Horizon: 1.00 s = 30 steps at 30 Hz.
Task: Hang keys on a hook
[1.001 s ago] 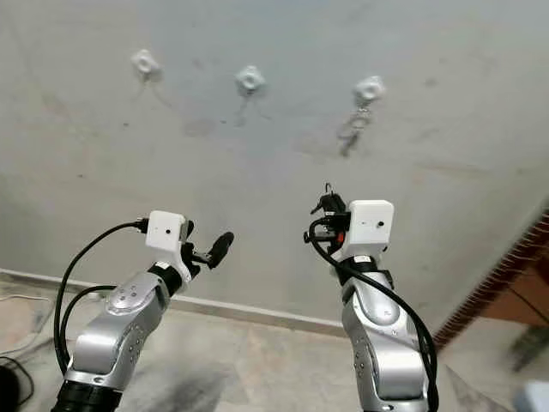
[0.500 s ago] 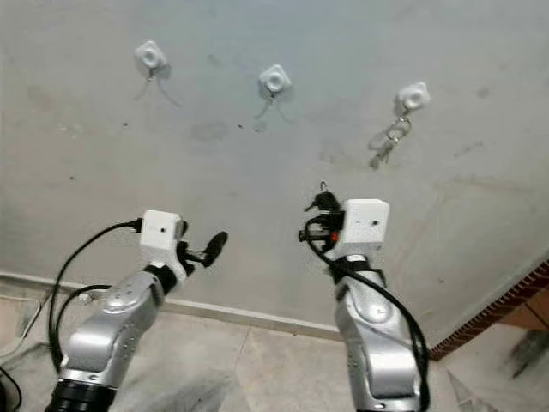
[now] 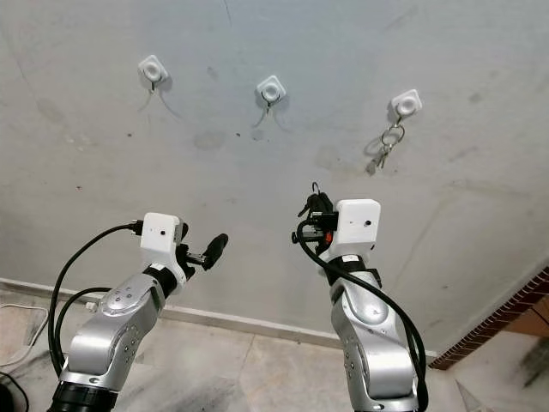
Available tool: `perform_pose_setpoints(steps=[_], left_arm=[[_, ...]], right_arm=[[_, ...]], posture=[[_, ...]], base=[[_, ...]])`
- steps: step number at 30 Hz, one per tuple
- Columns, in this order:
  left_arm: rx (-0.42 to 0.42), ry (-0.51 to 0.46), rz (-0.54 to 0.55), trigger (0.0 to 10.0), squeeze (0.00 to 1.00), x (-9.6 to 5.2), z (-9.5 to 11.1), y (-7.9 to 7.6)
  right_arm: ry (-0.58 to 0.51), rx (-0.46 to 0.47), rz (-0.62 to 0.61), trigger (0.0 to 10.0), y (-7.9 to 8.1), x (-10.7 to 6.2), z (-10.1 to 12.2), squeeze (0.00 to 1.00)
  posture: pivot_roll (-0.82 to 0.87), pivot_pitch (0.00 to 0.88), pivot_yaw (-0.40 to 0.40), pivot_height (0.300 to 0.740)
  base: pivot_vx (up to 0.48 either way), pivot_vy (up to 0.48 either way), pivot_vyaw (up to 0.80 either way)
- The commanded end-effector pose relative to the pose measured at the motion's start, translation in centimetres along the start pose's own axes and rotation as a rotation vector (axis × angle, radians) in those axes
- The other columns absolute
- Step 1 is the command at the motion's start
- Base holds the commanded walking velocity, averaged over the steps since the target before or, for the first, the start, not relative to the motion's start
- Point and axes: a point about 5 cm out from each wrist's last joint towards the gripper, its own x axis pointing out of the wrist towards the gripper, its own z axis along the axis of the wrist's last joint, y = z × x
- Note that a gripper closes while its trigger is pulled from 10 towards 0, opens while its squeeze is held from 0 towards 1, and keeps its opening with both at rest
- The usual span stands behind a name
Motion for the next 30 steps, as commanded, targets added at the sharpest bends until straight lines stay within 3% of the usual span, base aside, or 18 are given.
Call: perform_pose_setpoints(steps=[1,19,26,27,30], left_arm=[[0.011,-0.008,-0.014,10.0,0.00,-0.1,0.3,-0.1],[0.006,-0.029,-0.013,10.0,0.00,-0.3,0.3,-0.2],[0.015,-0.020,0.001,10.0,0.00,-0.5,0.2,0.0],[0.082,-0.047,-0.005,10.0,0.00,-0.8,0.4,0.0],[0.175,-0.102,-0.021,10.0,0.00,-1.9,0.5,-0.1]], right_arm=[[-0.012,-0.002,0.006,10.0,0.0,0.1,0.3,0.00],[-0.004,-0.001,0.007,10.0,0.1,0.0,0.0,0.00],[-0.001,-0.004,0.003,10.0,-0.2,-0.2,-0.1,0.00],[-0.001,-0.005,0.003,10.0,-0.2,-0.2,-0.1,0.00],[-0.010,0.000,0.008,10.0,-0.2,-0.3,0.0,0.00]], posture=[[0.08,0.000,-0.060,0.740],[0.08,0.000,-0.062,0.740],[0.08,0.000,-0.063,0.740],[0.08,0.000,-0.064,0.740],[0.08,0.000,-0.064,0.740]], base=[[0.420,0.000,0.00],[0.402,0.067,0.00],[0.000,0.000,0.00],[0.000,0.000,0.00],[0.000,0.000,0.00]])
